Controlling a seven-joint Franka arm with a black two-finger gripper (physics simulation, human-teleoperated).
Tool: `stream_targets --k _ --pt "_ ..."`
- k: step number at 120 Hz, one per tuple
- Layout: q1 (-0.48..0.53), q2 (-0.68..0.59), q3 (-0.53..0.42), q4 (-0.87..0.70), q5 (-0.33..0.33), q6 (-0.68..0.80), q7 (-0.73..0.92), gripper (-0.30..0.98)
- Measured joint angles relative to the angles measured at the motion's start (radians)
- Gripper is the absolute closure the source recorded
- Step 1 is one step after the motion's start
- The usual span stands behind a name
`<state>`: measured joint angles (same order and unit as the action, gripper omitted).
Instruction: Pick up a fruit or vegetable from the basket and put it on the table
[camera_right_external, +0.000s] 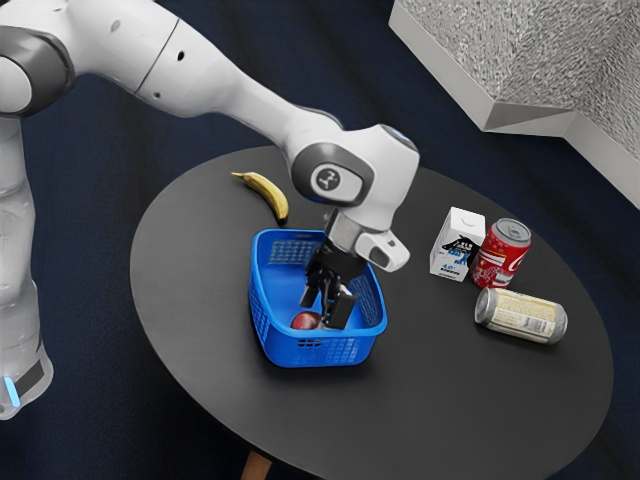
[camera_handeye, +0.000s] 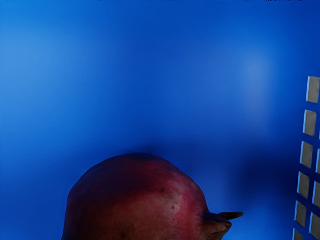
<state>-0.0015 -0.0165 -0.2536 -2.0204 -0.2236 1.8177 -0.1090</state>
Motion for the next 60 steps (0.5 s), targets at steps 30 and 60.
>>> stream_targets --k 30,60 --pt "0.014 0.002 0.002 -0.024 0.001 0.02 0.014 0.0" --pt "0.016 0.005 0.001 -0.048 -0.005 0.04 0.023 0.0"
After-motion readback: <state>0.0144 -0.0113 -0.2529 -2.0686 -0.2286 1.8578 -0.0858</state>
